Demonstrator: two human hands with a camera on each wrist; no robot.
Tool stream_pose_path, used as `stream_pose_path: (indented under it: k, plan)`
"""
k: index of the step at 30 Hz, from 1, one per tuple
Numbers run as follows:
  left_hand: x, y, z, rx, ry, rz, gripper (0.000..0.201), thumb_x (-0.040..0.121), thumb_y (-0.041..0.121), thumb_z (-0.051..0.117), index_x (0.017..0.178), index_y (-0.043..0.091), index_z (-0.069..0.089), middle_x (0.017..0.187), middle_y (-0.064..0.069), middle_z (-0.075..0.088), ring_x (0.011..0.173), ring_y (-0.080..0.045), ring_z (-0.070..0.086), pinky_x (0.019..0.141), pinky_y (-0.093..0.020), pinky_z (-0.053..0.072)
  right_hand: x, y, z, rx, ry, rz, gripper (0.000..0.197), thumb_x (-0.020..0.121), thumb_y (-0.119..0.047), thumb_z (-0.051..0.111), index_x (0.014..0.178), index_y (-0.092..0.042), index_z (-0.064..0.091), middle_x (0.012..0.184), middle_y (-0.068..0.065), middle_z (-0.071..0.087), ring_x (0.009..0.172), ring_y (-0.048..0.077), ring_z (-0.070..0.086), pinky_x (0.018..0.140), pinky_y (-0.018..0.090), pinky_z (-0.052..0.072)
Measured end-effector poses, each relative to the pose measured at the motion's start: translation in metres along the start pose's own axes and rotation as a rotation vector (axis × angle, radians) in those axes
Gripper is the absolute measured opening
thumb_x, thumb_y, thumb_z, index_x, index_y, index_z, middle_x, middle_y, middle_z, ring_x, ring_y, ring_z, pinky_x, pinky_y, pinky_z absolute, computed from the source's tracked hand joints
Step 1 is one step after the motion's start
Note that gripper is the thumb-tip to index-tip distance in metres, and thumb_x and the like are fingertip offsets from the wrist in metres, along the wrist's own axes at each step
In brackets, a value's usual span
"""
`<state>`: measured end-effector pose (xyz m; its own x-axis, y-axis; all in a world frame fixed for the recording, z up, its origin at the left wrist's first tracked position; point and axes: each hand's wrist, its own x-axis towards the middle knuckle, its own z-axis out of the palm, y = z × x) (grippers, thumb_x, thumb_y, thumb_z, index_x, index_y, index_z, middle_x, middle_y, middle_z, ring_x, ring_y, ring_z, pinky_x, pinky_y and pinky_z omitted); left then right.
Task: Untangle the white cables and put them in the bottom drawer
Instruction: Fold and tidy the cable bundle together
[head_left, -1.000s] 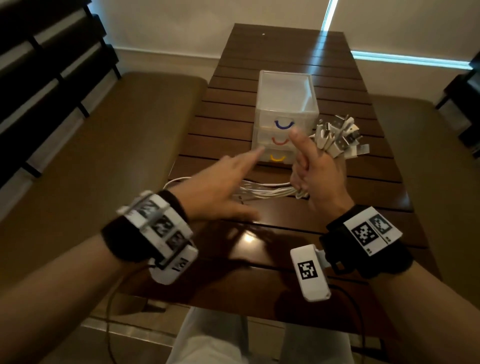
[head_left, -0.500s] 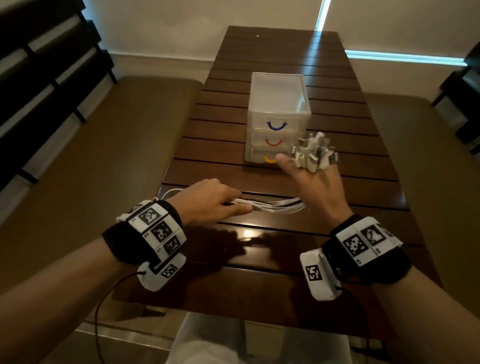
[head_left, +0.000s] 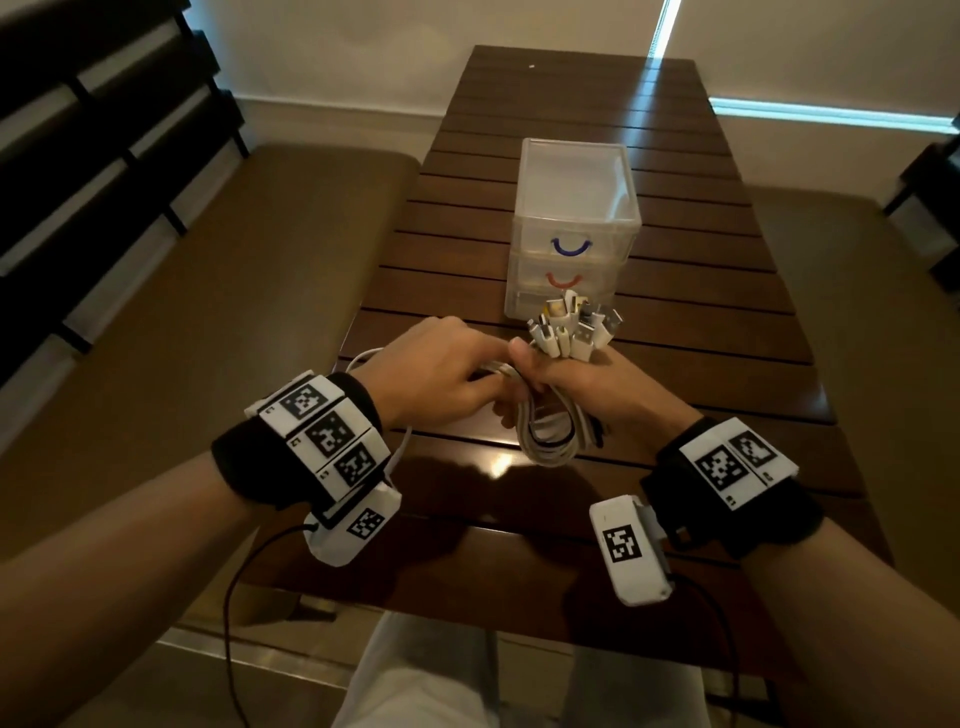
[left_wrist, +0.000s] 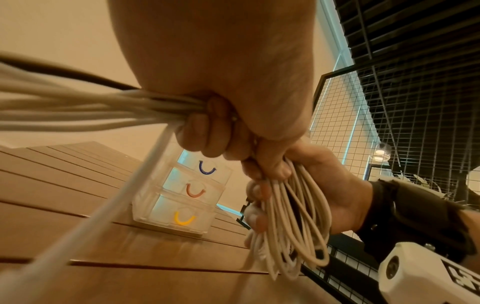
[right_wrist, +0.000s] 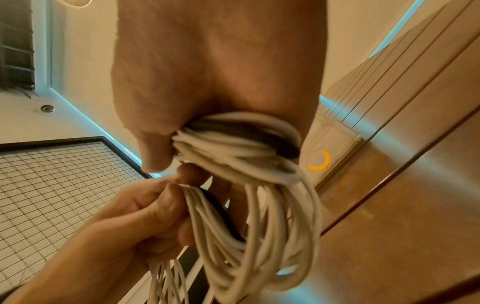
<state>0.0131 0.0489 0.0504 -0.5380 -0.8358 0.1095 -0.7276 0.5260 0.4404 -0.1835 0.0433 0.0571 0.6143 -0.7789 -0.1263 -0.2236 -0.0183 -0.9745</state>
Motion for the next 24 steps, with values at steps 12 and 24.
stream_pose_path:
  k: [12, 24]
  plan:
    - [0.01, -0.003, -0.004, 0.103, 0.1, -0.036, 0.02, 0.091, 0.041, 0.043, 0.077, 0.029, 0.051, 0.059, 0.012, 0.053, 0.052, -0.008, 0.051, 0.053, -0.028, 0.04, 0.014, 0.013, -0.004, -0.004, 0.034, -0.01, 0.039, 0.083, -0.045, 0.063, 0.103, -0.011, 0.067, 0.096, 0.015, 0.069, 0.089, 0.025, 0.068, 0.083, 0.036, 0.055]
    - [0.025, -0.013, -0.021, 0.281, 0.06, -0.041, 0.017, 0.09, 0.03, 0.064, 0.098, 0.016, 0.067, 0.082, 0.001, 0.065, 0.076, -0.019, 0.057, 0.066, -0.033, 0.041, 0.037, 0.011, -0.007, -0.519, 0.106, -0.015, 0.009, 0.086, -0.023, 0.071, 0.082, -0.017, 0.064, 0.066, -0.001, 0.065, 0.056, 0.01, 0.061, 0.059, 0.032, 0.052]
